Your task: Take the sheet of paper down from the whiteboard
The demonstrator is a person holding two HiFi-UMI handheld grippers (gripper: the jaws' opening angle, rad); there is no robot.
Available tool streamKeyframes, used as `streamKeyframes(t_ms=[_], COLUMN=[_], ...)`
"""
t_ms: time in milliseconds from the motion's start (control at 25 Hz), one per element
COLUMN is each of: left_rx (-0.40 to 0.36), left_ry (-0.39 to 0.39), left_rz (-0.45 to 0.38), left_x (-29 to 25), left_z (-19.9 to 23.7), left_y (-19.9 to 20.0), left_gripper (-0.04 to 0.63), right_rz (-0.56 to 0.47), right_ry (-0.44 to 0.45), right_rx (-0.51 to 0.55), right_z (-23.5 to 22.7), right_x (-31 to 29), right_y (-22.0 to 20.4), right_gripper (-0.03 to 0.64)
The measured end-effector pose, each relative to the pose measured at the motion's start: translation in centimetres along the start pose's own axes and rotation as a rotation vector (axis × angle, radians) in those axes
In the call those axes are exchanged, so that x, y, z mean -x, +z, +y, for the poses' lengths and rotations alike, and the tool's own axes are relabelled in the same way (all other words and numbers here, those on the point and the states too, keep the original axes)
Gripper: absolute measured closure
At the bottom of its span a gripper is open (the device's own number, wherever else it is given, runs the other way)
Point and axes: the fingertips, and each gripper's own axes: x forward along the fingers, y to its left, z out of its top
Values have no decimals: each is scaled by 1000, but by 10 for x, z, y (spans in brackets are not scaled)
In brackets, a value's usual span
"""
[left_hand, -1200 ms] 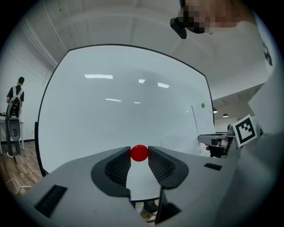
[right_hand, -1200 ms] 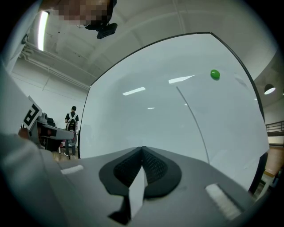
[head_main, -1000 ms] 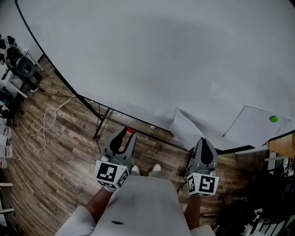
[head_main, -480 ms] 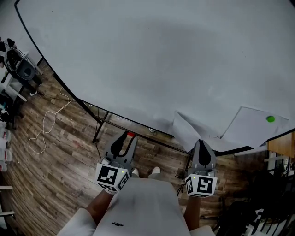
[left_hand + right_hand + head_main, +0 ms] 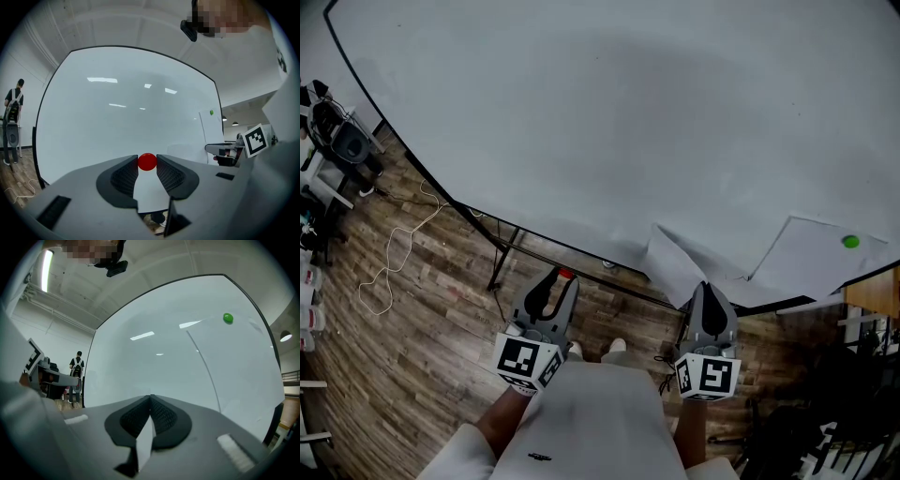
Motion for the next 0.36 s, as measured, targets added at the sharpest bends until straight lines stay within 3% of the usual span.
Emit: streamKeyframes(t_ms=[360], left_rx=[-4], left_ry=[-11], left_rz=[3], left_x=[1], left_z=[2], left_y=[1], left_gripper=[471], right_rz=[6], right_ry=[4], right_rx=[13], right_z=[6], right_x=[0], right_y=[0], right_gripper=[606])
